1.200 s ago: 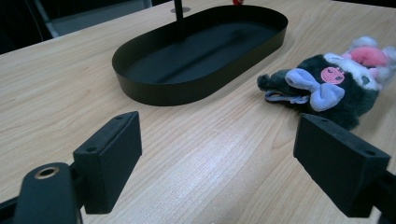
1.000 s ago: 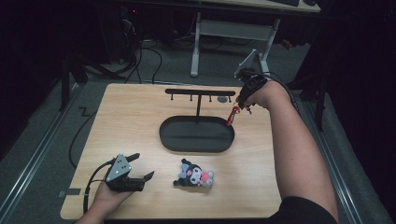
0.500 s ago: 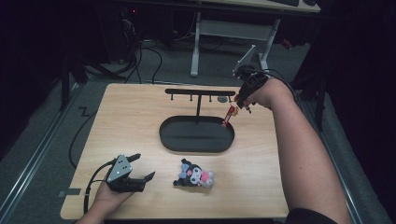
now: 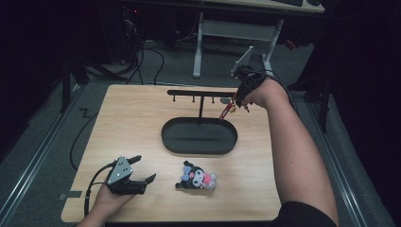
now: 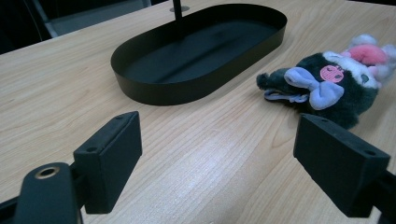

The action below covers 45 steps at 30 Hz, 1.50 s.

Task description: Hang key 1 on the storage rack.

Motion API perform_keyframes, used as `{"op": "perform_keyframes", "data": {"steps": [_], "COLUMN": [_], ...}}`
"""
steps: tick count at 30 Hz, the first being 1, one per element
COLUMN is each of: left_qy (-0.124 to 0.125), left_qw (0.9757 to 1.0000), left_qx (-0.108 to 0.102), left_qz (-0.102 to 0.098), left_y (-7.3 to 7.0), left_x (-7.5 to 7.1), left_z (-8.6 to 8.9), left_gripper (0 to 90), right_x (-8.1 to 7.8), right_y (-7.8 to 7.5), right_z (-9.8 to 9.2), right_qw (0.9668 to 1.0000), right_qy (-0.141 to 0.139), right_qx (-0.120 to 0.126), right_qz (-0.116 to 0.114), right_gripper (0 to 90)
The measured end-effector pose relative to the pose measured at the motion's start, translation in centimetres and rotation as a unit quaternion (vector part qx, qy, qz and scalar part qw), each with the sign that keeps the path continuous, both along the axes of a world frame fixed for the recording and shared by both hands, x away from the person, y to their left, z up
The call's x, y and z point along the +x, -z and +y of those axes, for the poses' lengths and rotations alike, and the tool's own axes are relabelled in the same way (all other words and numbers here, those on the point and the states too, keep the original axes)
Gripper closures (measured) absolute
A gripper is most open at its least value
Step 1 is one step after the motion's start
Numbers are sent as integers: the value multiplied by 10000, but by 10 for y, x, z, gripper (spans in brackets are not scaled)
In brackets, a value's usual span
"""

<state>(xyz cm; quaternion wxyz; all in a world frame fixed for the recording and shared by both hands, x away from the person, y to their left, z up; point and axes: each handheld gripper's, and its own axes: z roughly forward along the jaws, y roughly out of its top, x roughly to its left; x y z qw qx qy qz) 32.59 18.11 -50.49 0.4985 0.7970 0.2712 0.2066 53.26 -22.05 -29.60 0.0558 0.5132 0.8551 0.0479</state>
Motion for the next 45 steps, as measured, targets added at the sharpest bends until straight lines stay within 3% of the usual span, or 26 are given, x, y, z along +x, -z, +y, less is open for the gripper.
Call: {"op": "perform_keyframes", "data": {"steps": [3, 9, 14, 20, 25, 29, 34, 35, 36, 37, 38, 40, 43, 44, 45], "left_qy": [6, 26, 39, 34, 49, 56, 53, 58, 66, 87, 87, 95, 116, 123, 124], "left_qw": [10000, 10000, 10000, 10000, 9999, 9999, 9999, 9999, 9999, 9998, 9998, 9997, 9996, 9995, 9994], "left_qx": [8, 39, 63, 67, 84, 83, 67, 67, 71, 76, 76, 74, 74, 75, 87], "left_qz": [-8, 21, 37, 60, 73, 90, 121, 131, 142, 171, 171, 212, 264, 287, 325], "left_y": [0, 0, 1, 2, 3, 3, 3, 3, 3, 3, 3, 3, 4, 4, 5], "left_x": [0, -1, 0, 0, 1, 1, 1, 0, 0, 0, 0, -1, -2, -2, -3], "left_z": [0, -1, -2, -2, -3, -3, -2, -2, -2, -3, -3, -4, -5, -5, -6], "left_gripper": [158, 158, 158, 158, 158, 158, 159, 160, 164, 166, 168, 169, 176, 181, 184], "right_x": [0, -2, -5, -4, -2, -3, -17, -23, -37, -46, -46, -64, -94, -114, -123], "right_y": [15, 42, 63, 86, 96, 103, 107, 107, 108, 109, 109, 114, 126, 136, 141], "right_z": [-7, -16, -23, -28, -28, -29, -40, -43, -49, -52, -52, -58, -62, -64, -64], "right_qw": [9999, 9998, 9996, 9976, 9963, 9945, 9921, 9907, 9867, 9843, 9843, 9784, 9712, 9674, 9647], "right_qy": [137, 124, 215, 277, 294, 342, 369, 384, 419, 413, 413, 358, 182, 49, -27], "right_qx": [-64, -79, 157, 450, 561, 673, 784, 818, 854, 883, 883, 924, 786, 716, 693], "right_qz": [47, 113, -38, -443, -582, -723, -907, -1020, -1318, -1471, -1471, -1816, -2242, -2427, -2542], "right_gripper": [667, 666, 664, 660, 634, 551, 519, 507, 491, 488, 488, 473, 445, 433, 432]}}
